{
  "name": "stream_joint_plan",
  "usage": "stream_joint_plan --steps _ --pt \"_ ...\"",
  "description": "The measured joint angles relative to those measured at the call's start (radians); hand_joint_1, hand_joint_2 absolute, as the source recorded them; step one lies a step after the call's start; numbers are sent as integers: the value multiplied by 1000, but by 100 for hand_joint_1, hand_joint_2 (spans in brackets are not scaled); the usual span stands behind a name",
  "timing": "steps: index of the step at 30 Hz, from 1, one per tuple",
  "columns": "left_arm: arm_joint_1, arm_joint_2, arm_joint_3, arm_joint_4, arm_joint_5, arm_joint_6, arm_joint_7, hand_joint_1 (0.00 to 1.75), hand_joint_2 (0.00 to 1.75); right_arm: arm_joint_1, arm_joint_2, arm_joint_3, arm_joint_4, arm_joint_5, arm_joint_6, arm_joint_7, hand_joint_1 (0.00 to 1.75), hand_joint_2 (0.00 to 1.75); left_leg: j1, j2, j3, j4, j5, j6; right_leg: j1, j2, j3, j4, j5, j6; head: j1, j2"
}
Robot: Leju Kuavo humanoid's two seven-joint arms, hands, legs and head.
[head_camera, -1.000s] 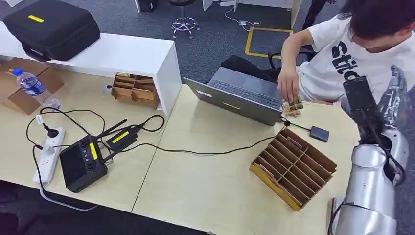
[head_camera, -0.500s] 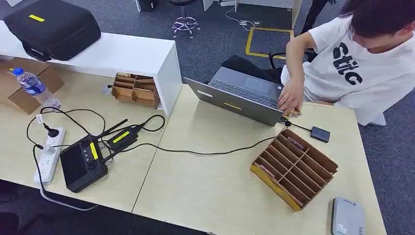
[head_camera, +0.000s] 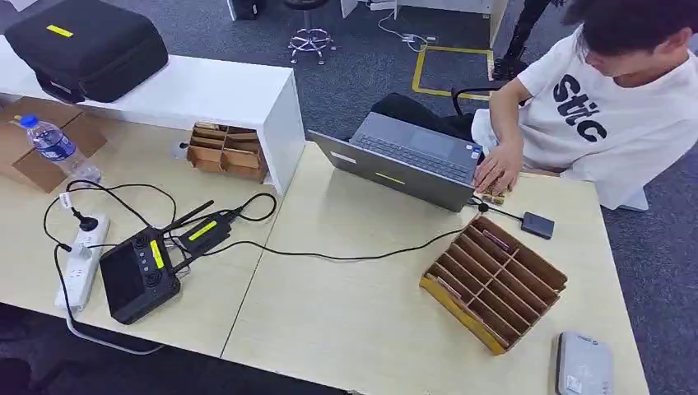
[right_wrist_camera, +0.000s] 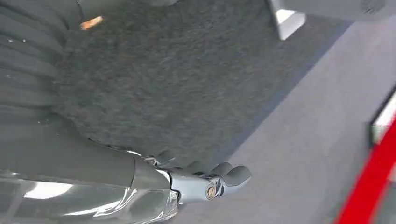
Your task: Pass the card to the sensor for recognition and then transmit it.
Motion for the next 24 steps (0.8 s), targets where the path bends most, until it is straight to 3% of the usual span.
stream_joint_plan --steps 6,14,20,24 --pt "2 -10 11 0 0 3 -5 0 175 117 8 -112 158 -105 13 -15 0 175 0 0 0 -1 -1 1 0 0 0 0 -1 1 0 0" --pt "1 -18 23 0 0 7 -6 0 175 158 29 -197 258 -188 7 16 0 175 0 4 1 0 -2 0 0 3 1 0 -1 1 -1 0" --pt "0 -22 37 0 2 7 -9 0 175 176 57 -226 292 -203 -26 46 0 175 0 4 1 -1 -2 0 0 3 1 0 -1 1 0 0" --pt "0 -27 47 0 3 8 -10 0 175 189 97 -223 317 -143 -52 92 0 175 0 4 1 -1 -2 0 0 3 1 0 -1 1 0 0"
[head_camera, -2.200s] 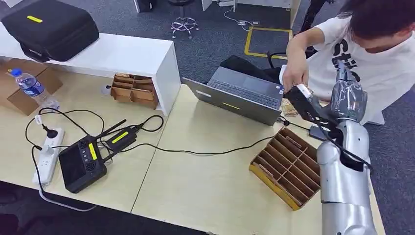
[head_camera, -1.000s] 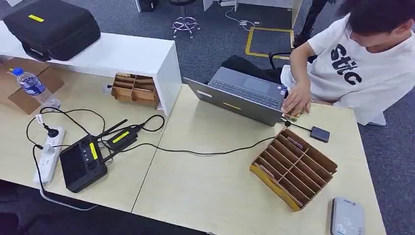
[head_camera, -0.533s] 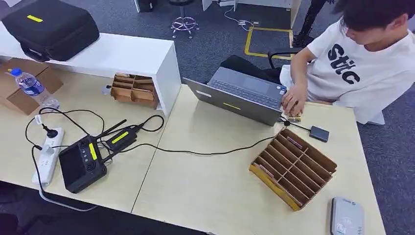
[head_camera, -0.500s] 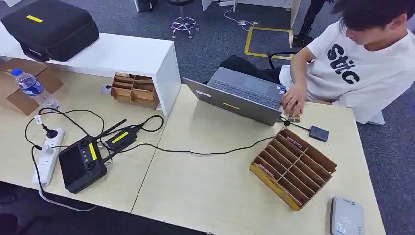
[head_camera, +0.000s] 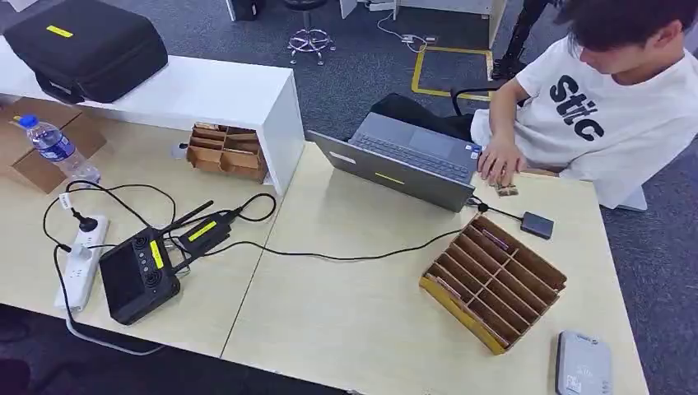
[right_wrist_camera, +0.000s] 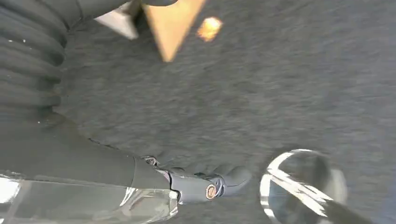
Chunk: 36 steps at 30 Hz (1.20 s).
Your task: Pass the card to the sensor for recognition and then transmit it.
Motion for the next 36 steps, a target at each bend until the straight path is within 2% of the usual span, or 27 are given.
stream_joint_plan --steps 5,9,15,21,23,25,29,33,36 --pt "0 -7 8 0 -1 0 -1 0 175 9 65 20 30 55 -33 78 0 175 0 0 0 0 0 0 1 0 0 0 0 0 0 0" --pt "0 -11 9 0 -2 -1 -2 0 175 13 112 32 50 66 -44 100 0 175 0 0 0 0 0 0 0 0 0 0 0 0 -1 0" --pt "0 -13 11 0 -2 -1 -2 0 175 16 129 39 56 69 -45 102 0 175 0 0 0 0 0 0 0 0 1 0 0 0 -1 0" --pt "0 -13 14 0 -5 -11 -3 0 175 19 171 74 68 135 -36 190 0 175 0 0 0 0 0 0 0 0 0 0 0 0 0 0" --pt "-1 -13 14 0 -7 -12 -3 0 175 23 190 113 74 241 -24 219 0 175 0 1 0 0 0 0 0 0 0 0 0 0 0 0" --pt "-1 -13 14 0 -8 -13 -3 0 175 32 201 189 78 364 -19 232 0 175 0 0 0 0 0 0 0 0 0 1 0 0 -1 0" --pt "-1 -11 10 0 -9 -13 -3 0 175 42 214 333 80 516 16 242 0 175 0 1 0 0 0 0 0 0 0 1 0 0 -1 0" --pt "-2 -7 -7 0 -9 -17 0 0 175 49 227 429 84 580 39 309 0 175 0 1 0 0 0 0 0 0 0 0 0 0 -1 0" --pt "-2 -4 -18 0 -9 -20 0 0 175 54 235 444 86 577 43 343 0 175 0 1 0 0 0 0 0 0 0 0 0 0 -1 0"
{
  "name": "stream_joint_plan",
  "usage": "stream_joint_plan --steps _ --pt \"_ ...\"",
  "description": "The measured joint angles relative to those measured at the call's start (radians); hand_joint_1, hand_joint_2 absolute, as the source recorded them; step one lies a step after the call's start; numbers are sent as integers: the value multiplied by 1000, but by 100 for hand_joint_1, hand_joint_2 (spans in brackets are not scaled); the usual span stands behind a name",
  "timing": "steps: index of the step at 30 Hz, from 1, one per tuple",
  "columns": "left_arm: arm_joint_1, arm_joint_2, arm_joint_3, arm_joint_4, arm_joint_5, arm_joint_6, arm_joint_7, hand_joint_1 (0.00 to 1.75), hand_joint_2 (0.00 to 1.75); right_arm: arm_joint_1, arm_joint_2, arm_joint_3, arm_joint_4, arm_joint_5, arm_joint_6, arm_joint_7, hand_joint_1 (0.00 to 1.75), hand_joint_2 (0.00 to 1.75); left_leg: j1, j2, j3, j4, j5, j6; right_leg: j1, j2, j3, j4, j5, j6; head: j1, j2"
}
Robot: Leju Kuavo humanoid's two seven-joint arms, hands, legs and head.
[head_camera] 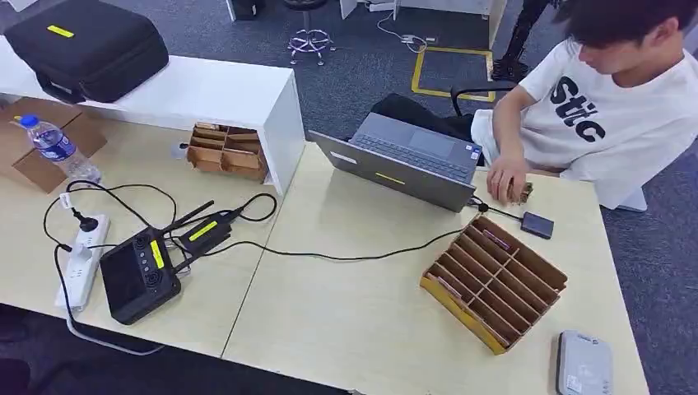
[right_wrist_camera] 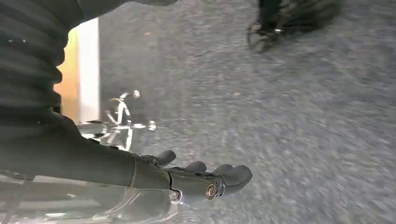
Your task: Pass the card to the sensor for recognition and then transmit it.
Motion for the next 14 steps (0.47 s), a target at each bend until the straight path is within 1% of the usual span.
stream_joint_plan --steps 4,8,14 --pt "-1 2 -3 0 0 -1 2 0 175 3 5 5 0 0 -1 11 0 175 0 0 0 0 0 0 0 0 0 0 0 0 0 0" --pt "-1 2 -10 0 0 -2 6 0 175 4 9 5 0 16 1 -4 0 175 0 0 0 0 0 0 0 0 0 0 0 0 0 0" --pt "-1 2 -16 0 0 -3 6 0 175 4 11 5 0 20 2 -8 0 175 0 0 0 0 0 0 0 0 0 0 0 0 0 0"
